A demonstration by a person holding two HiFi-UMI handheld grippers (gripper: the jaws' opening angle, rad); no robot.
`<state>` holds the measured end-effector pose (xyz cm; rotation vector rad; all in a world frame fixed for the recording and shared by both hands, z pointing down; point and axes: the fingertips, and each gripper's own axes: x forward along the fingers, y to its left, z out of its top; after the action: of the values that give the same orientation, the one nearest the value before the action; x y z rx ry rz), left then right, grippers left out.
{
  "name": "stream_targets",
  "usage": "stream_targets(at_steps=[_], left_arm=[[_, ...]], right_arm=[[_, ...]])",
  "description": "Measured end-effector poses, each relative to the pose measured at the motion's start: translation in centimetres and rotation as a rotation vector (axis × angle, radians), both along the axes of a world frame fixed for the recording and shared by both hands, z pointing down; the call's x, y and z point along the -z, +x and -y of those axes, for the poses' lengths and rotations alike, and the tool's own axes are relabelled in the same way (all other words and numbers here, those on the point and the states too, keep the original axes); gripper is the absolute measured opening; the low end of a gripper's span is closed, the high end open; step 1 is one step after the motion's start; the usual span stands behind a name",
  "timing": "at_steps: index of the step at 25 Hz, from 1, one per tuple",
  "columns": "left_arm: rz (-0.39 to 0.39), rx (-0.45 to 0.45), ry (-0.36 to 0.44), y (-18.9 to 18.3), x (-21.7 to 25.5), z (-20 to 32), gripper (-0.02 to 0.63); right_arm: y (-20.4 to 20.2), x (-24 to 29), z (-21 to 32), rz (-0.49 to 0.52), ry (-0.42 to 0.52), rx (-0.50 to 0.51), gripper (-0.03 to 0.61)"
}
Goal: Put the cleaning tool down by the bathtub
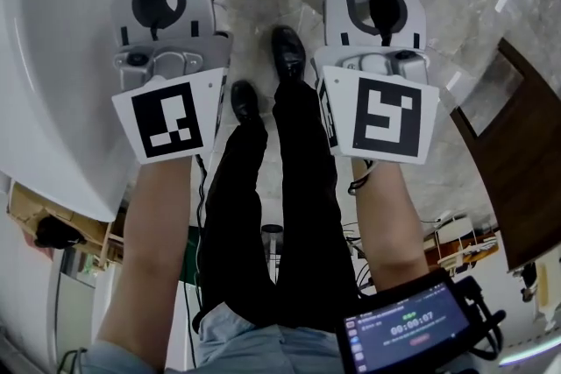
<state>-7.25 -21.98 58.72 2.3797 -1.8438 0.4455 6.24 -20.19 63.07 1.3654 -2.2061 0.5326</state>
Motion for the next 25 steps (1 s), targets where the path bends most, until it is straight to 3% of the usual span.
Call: stream_targets(at_steps=[4,20,25], left_arm=[[-0.011,0.020,-0.007,-0.4,-3.0,-0.7,0.014],[-0.009,0.014,-0.029,-1.0,-12.1,-1.5,0.014],[0.000,0.001,-0.022,-1.0,-13.0,-1.0,0.014]], right_arm=[[-0.8,-2.6,-0.4,0.011,0.038,0.012,0.104],[-2.2,-13.1,-1.8,0.010,-0.023,0.060,0.104],[-2.4,-14.3,-1.7,0.010,-0.028,0.067,0.104]])
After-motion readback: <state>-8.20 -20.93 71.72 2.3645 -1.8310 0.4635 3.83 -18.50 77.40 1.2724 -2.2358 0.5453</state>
